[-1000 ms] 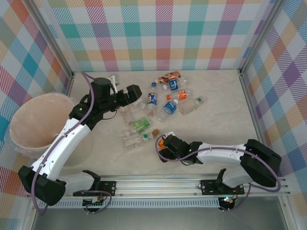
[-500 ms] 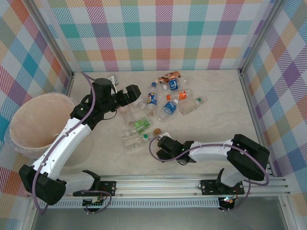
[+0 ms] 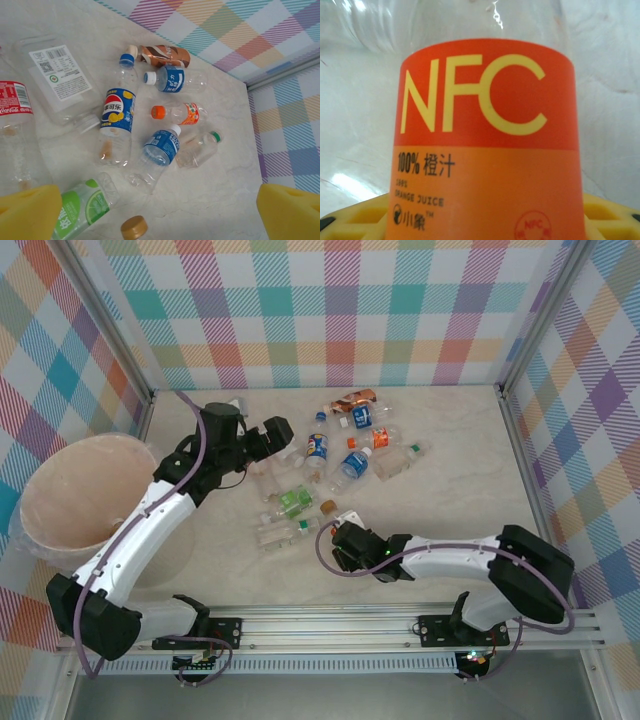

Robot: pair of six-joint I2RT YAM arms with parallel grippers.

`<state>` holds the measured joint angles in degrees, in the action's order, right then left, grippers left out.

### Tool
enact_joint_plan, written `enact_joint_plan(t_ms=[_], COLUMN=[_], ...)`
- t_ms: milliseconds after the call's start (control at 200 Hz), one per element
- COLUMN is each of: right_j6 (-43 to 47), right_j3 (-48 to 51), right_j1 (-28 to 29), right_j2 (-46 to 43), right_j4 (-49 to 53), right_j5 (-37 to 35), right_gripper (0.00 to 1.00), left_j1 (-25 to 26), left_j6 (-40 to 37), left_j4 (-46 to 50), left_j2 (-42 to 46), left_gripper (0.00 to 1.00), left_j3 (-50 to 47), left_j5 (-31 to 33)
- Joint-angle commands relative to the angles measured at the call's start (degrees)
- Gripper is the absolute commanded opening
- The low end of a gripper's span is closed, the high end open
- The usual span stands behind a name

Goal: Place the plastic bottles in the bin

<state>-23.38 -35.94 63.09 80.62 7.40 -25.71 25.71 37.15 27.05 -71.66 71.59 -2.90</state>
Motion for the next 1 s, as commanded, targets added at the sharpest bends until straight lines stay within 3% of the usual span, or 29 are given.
enact_joint_plan(t_ms=[0,145,240,460,580,995], right_j6=[-1.8,-4.6,-5.7,-7.5,-6.0,-3.3], right_j3=[0.9,2.6,4.1,9.0,8.9,1.5], right_j1=[-0.1,-2.9,-6.1,-17.0,-21.6,-23.7], right_j2=[-3.6,-7.5,-10.6,-18.3,-18.9,-13.1], right_j4=[-1.2,-2.7,-5.1,-17.4,-21.9,-29.5], right_j5=[-3.1,-2.3,0.6,16.7,26.7,39.9], right_gripper=[0.46,0.45,0.44,0.41,0.41,0.42], left_j1=[0.3,0.3,0.4,1.9,4.6,8.9], left_j6=[1.5,3.1,5.3,7.3,5.8,8.9], left_j4=[-0.2,-0.8,-4.6,-13.5,-16.8,-26.3], left_j2=[-0.5,-2.0,-3.3,-8.7,-10.9,-18.8], left_gripper=[1.0,1.0,1.0,1.0,1.0,1.0], left_j3=[-0.4,-1.0,-3.4,-5.9,-5.2,-1.4], left_j5=[1.5,0.7,-3.0,-16.6,-18.7,-25.5])
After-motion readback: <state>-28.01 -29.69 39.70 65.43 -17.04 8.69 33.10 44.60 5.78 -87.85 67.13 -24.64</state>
